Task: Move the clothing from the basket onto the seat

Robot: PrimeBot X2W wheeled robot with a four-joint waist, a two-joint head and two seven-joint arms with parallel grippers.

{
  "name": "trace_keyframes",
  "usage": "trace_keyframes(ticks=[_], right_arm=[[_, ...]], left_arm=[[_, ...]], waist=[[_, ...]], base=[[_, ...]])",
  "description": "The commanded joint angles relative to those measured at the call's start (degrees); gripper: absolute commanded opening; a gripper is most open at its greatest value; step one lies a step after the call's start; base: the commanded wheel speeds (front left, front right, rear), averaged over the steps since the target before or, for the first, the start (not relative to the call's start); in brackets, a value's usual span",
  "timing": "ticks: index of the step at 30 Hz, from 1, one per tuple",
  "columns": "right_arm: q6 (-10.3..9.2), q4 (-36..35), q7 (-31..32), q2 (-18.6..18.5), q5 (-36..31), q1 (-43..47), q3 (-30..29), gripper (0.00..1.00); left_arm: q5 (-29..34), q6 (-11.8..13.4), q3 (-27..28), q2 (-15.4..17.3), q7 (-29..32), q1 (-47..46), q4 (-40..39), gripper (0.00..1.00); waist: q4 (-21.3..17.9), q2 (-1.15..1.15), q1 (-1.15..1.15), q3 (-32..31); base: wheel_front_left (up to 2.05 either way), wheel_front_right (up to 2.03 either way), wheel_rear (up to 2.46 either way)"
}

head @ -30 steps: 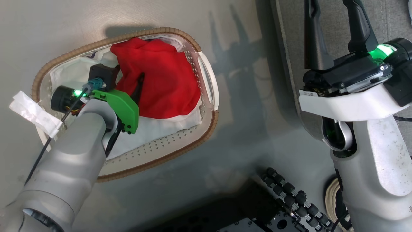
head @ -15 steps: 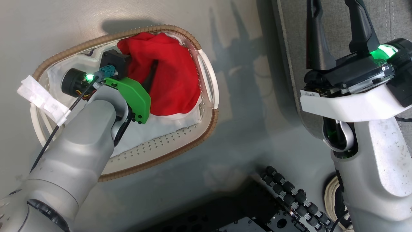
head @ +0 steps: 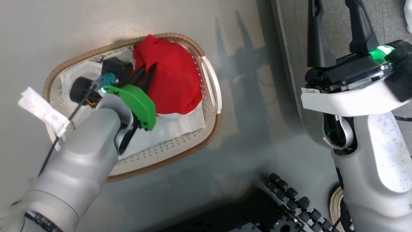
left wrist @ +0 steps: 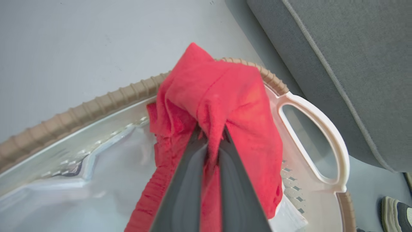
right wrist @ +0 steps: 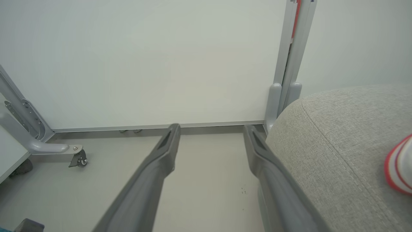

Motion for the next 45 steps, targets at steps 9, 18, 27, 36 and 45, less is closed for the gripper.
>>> trace_keyframes(ticks=[9,18,27,36,45], right_arm=[[-0.08,4.63,-0.13,-0.21,-2.48,2.1,0.46,1.0],[-0.08,10.29,-0.13,-0.23,-3.48,5.75,1.25,1.0],[-0.08,14.46,-0.14,-0.24,-2.7,10.39,1.86,1.0],[-0.08,16.7,-0.13,-0.23,-1.83,15.51,2.5,1.0],[-0.08,18.7,-0.13,-0.22,-1.25,20.13,3.84,1.0]], left_arm=[[2.62,0.1,6.43,-1.17,-0.02,9.07,-6.05,0.0],[5.96,0.1,11.62,-2.58,-0.02,16.73,-10.78,0.0],[8.32,0.1,16.39,-3.47,-0.01,23.8,-15.31,0.0],[11.04,0.1,22.84,-4.04,-0.01,29.18,-20.89,0.0],[13.79,0.1,28.06,-5.24,-0.01,31.85,-28.12,0.0]], waist=[[4.83,0.0,0.0,-11.24],[8.66,0.0,0.0,-20.79],[12.3,0.0,0.0,-29.77],[13.58,0.0,0.0,-37.59],[14.08,0.0,0.0,-43.09]], base=[[0.0,0.0,0.0],[0.0,0.0,0.0],[0.0,0.0,0.0],[0.0,0.0,0.0],[0.0,0.0,0.0]])
